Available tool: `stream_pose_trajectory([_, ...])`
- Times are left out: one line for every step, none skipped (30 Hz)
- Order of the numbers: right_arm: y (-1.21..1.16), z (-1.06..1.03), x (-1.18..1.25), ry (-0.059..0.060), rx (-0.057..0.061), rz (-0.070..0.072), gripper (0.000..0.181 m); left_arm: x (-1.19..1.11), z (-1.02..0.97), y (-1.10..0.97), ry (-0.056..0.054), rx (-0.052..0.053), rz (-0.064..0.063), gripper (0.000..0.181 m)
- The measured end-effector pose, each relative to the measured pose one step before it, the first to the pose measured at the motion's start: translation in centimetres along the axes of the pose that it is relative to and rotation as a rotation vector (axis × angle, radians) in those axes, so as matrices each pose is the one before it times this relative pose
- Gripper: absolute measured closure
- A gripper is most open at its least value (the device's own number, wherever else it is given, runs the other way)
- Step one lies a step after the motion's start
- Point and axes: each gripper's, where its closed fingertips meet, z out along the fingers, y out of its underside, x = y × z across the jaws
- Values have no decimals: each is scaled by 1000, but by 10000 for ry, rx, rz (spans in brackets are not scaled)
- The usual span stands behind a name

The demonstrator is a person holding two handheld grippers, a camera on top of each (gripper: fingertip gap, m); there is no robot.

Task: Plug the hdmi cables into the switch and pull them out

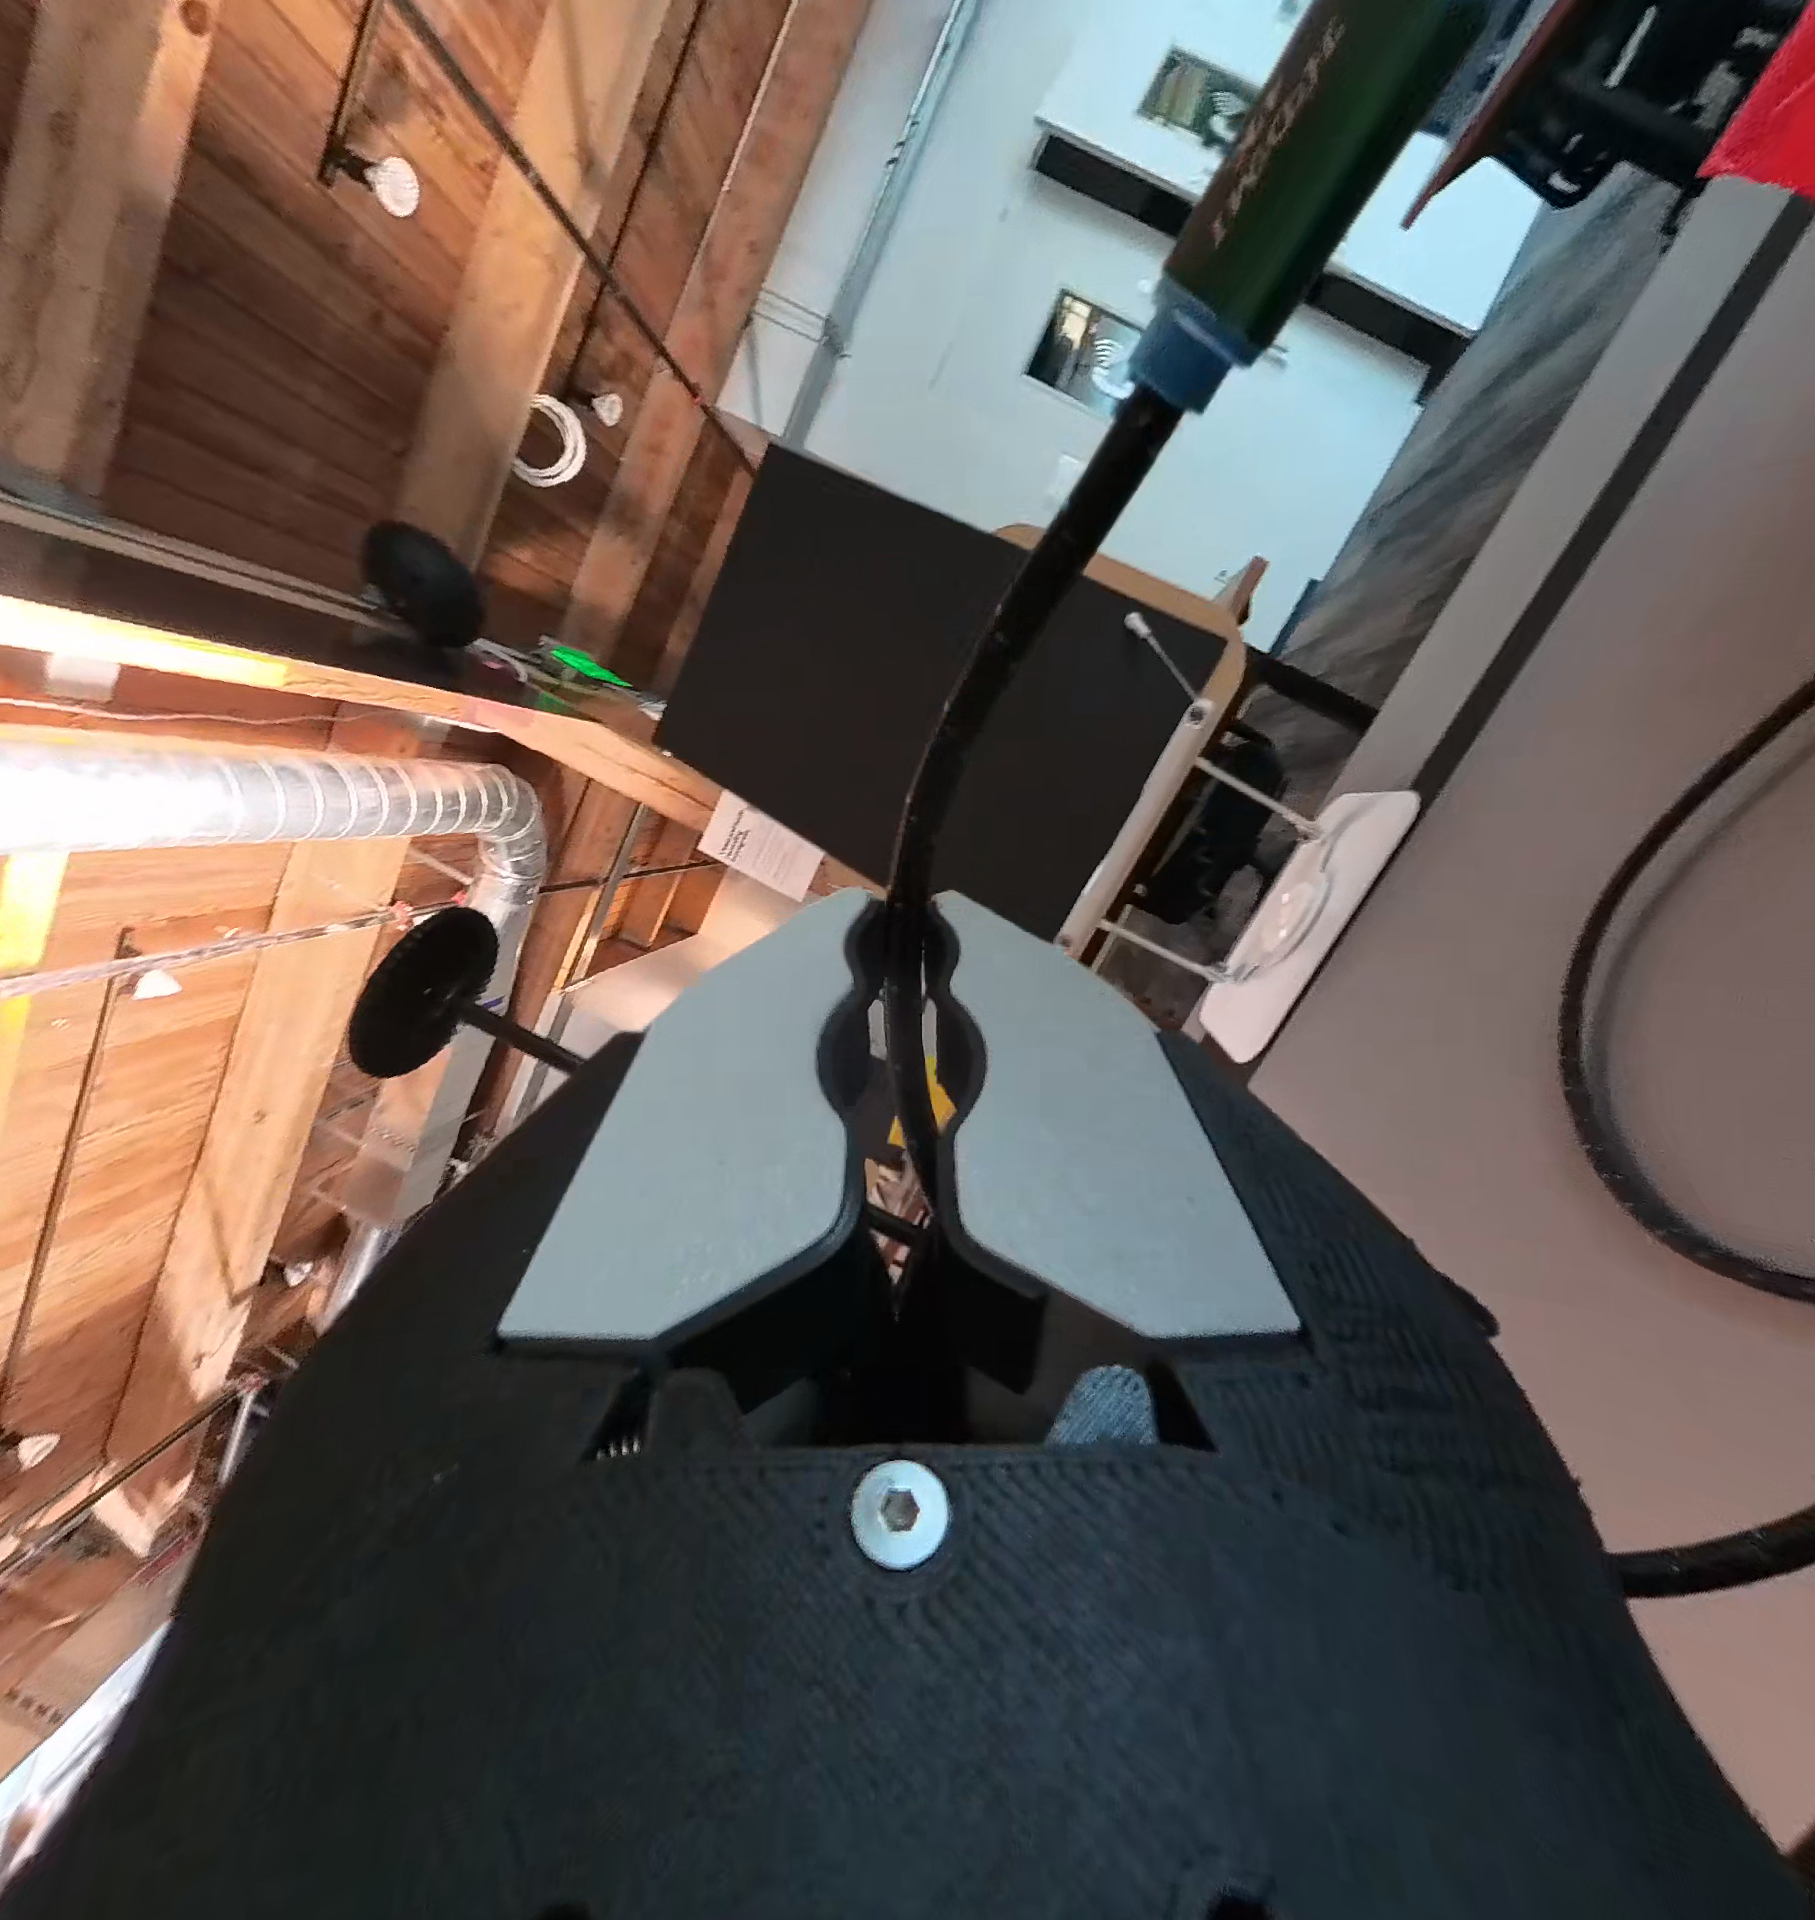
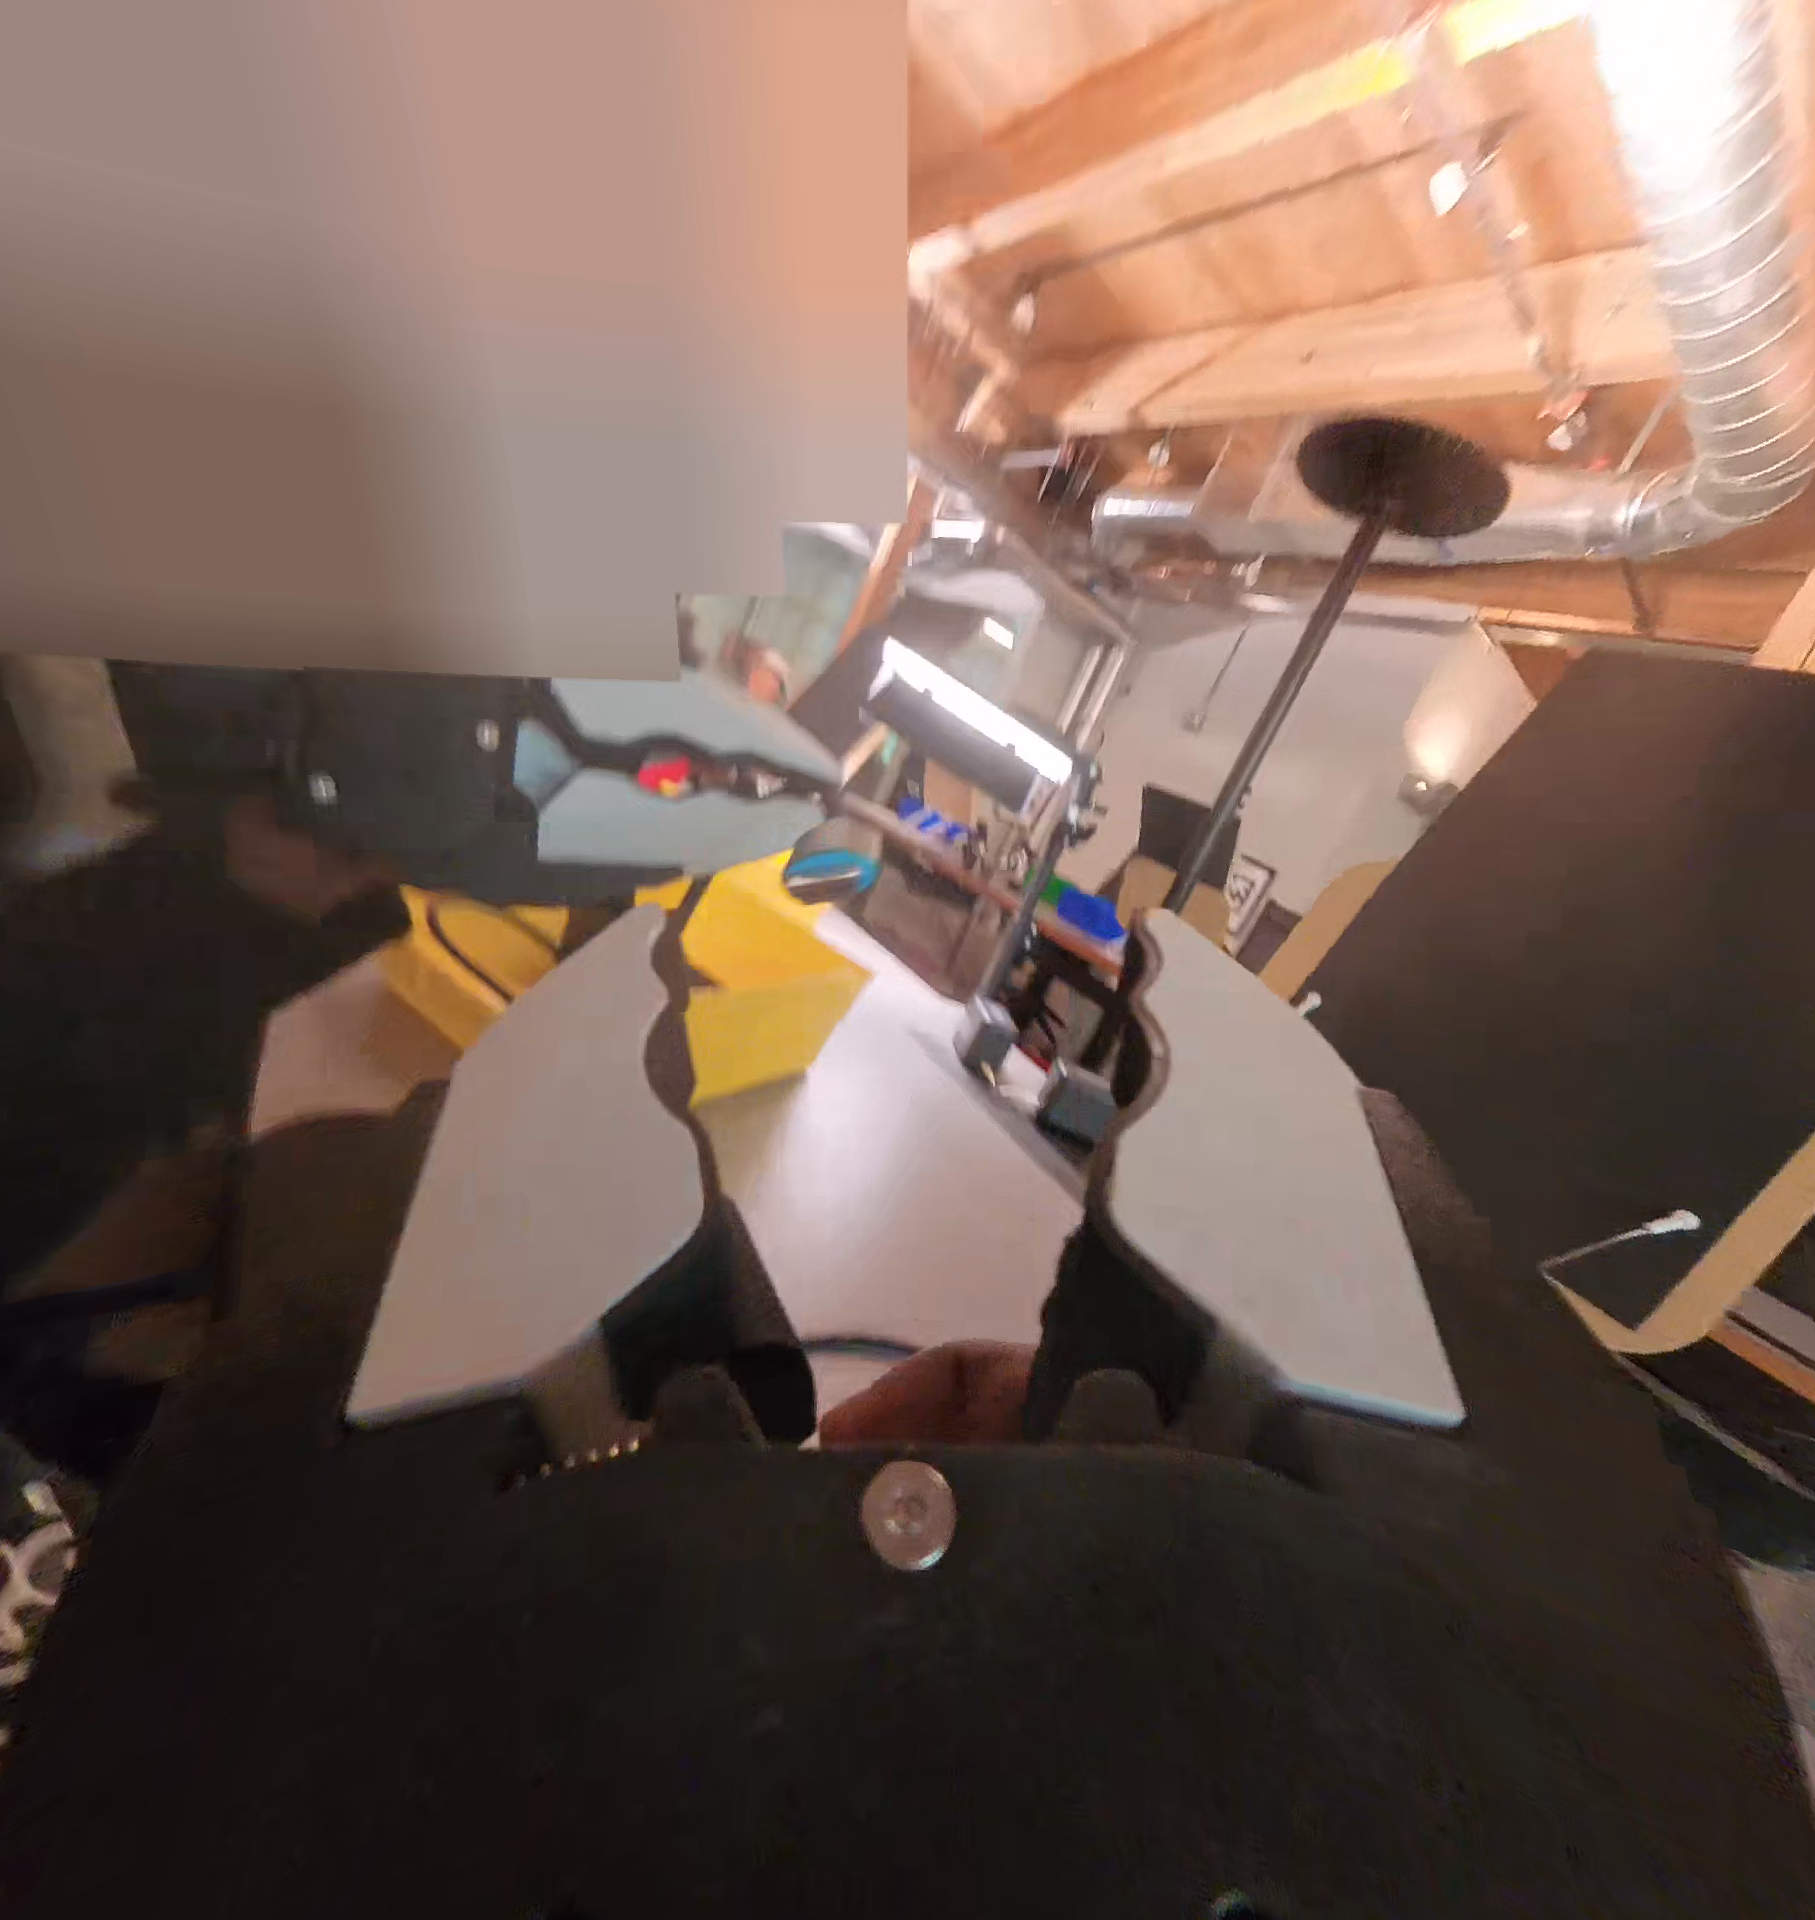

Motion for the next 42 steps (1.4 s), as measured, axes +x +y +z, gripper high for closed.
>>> stream_pose_trajectory([786,481,-651,-7,-443,-531,98,498,77,-315,168,48,25,175])
stream_pose_trajectory([456,355,-549,51,-229,-566,99,468,57,-300,164,56,16,175])
stream_pose_trajectory([198,209,-400,91,-85,-463,102,414,54,-272,148,61,21,175])
stream_pose_trajectory([41,108,-237,97,-24,-281,106,332,29,-264,118,63,33,176])
stream_pose_trajectory([-28,43,-102,80,-4,-100,110,261,6,-245,90,58,35,175])
stream_pose_trajectory([-9,-14,-76,-8,-23,-9,113,212,2,-206,76,51,30,175])
stream_pose_trajectory([-50,-58,2,-13,-7,40,116,164,-13,-167,72,41,25,175])
stream_pose_trajectory([-105,-98,135,41,43,90,121,138,-3,-126,56,21,18,175])
stream_pose_trajectory([-118,-113,110,-4,67,130,126,93,6,-79,38,11,18,175])
stream_pose_trajectory([-63,-94,42,-64,26,173,131,65,13,-60,20,18,11,175])
stream_pose_trajectory([66,-32,5,-90,-75,196,136,27,8,-43,8,28,-8,175])
stream_pose_trajectory([79,-32,-15,-103,-70,144,143,27,8,-32,18,22,-20,175])
stream_pose_trajectory([-114,-82,59,-32,75,98,156,45,11,-10,37,13,-12,175])
stream_pose_trajectory([-195,-92,85,-4,145,71,159,48,-6,-32,38,32,-11,175])
stream_pose_trajectory([-14,-40,22,-42,-11,17,159,38,-21,-81,30,50,-37,175])
stream_pose_trajectory([44,-52,2,-53,-75,-86,159,31,-16,-51,43,32,-49,175])
stream_pose_trajectory([-131,-118,13,-37,42,-164,159,55,-62,-138,78,127,-100,175])
stream_pose_trajectory([-325,-200,53,-27,169,-123,159,-5,-131,-313,118,318,-259,175])
stream_pose_trajectory([-461,-252,28,-73,247,-60,159,-33,-232,-502,203,501,-489,175])
stream_pose_trajectory([-593,-320,-25,-134,322,-16,159,8,-342,-686,352,657,-645,173])
stream_pose_trajectory([-573,-338,123,-54,289,7,159,92,-501,-916,480,842,-672,168])
stream_pose_trajectory([-490,-345,153,-51,235,-25,159,97,-669,-1200,512,1067,-632,164])
stream_pose_trajectory([-476,-360,64,-122,252,-68,159,-12,-847,-1464,433,1285,-597,162])
stream_pose_trajectory([-416,-334,126,-69,223,-37,159,-245,-968,-1631,282,1423,-620,161])
stream_pose_trajectory([-422,-308,29,-124,251,-9,159,-457,-1009,-1642,150,1431,-669,162])
stream_pose_trajectory([-425,-265,-17,-122,273,74,159,-607,-995,-1476,58,1317,-749,162])
stream_pose_trajectory([-389,-188,-53,-113,276,141,159,-857,-878,-1077,-77,1080,-881,162])
stream_pose_trajectory([-297,-88,-115,-120,237,187,159,-1130,-685,-418,-245,706,-1025,163])
stream_pose_trajectory([-138,20,-233,-164,148,167,159,-1316,-454,420,-366,223,-1051,164])
stream_pose_trajectory([-5,79,-322,-193,74,119,159,-1204,-233,1309,-326,-280,-854,164])
stream_pose_trajectory([120,138,-336,-169,1,76,159,-903,-9,2078,-183,-679,-547,164])
stream_pose_trajectory([129,148,-363,-170,3,28,159,-605,233,2533,-83,-853,-307,165])
stream_pose_trajectory([72,149,-403,-173,42,24,159,-343,506,2589,-10,-794,-195,164])
stream_pose_trajectory([-45,146,-382,-146,94,65,160,67,762,2349,157,-594,-233,162])
stream_pose_trajectory([-171,155,-420,-160,177,131,159,513,960,1970,367,-372,-381,158])
stream_pose_trajectory([-272,163,-479,-188,234,169,159,864,1061,1547,511,-195,-519,153])
stream_pose_trajectory([-345,158,-521,-199,292,179,159,1170,1092,1121,604,-149,-463,148])
stream_pose_trajectory([-335,183,-478,-167,306,220,159,1440,1052,721,609,-205,-133,143])
stream_pose_trajectory([-234,189,-389,-117,279,235,159,1618,982,289,577,-167,280,135])
stream_pose_trajectory([-117,176,-307,-91,236,186,159,1612,911,-246,481,97,467,129])
stream_pose_trajectory([29,148,-198,-68,165,154,159,1539,764,-726,420,413,432,126])
stream_pose_trajectory([247,104,-44,-34,10,120,159,1360,578,-1107,375,656,281,126])
